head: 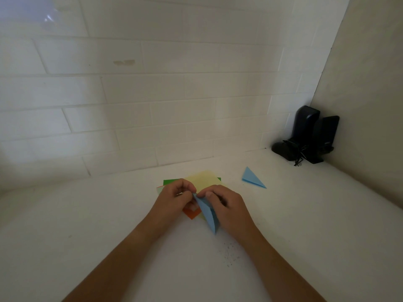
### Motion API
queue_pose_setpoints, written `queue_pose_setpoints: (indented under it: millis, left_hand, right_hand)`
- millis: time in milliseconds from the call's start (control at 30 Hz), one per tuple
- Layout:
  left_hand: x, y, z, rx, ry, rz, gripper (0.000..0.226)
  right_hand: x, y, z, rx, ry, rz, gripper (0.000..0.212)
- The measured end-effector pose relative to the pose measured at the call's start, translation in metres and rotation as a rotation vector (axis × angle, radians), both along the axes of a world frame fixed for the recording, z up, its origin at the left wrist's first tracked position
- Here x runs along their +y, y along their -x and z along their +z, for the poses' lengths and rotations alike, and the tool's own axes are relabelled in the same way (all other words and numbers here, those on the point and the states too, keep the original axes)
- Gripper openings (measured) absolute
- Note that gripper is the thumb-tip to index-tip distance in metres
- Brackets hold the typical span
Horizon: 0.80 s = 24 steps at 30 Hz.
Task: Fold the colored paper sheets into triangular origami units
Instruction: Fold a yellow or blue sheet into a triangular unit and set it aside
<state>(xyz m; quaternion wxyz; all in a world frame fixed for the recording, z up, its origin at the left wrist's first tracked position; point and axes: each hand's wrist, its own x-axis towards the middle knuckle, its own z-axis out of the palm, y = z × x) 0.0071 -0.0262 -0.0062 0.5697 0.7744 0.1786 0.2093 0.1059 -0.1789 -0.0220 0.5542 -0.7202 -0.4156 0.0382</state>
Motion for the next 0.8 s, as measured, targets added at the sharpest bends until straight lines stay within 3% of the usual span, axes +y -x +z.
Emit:
queue_pose_setpoints:
  millis: [200,300,367,467,633,800]
  left_hand:
    - [-0.0008,0.0003,0.0001,0.005,-0.034,-0.025,0.007]
    - [-0.0002,0.0010,-0.0008,0.000,-0.028,-0.032,0.007]
    - [0.0003,0.0014,-0.0009,-0.010,-0.024,-0.036,0.009]
    - [0.0018,0.0015,-0.0009,-0.029,-0.048,-0.037,0.019]
    - [0.0011,0.0009,-0.0033,-0.025,-0.157,-0.048,0.015]
    - [0.0011,0.0009,-0.0010,-0.044,-0.117,-0.041,0.012]
  right_hand:
    - [-0.0009,0.0017,-0.0007,0.155,0.015,-0.021,0.038]
    - [0.0000,0.0036,0.0010,0.133,0.010,-0.015,0.045]
    - [-0.0008,0.0029,0.0010,0.061,0.015,0.003,0.038]
    - [-0.0016,-0.0004,-0.0018,0.022,0.014,0.017,0.006]
    - [-0.0018,-0.0019,-0.0023,0.051,0.016,-0.013,0.022]
    - [-0.0018,-0.0010,-0.0006,0.032,0.011,-0.064,0.008]
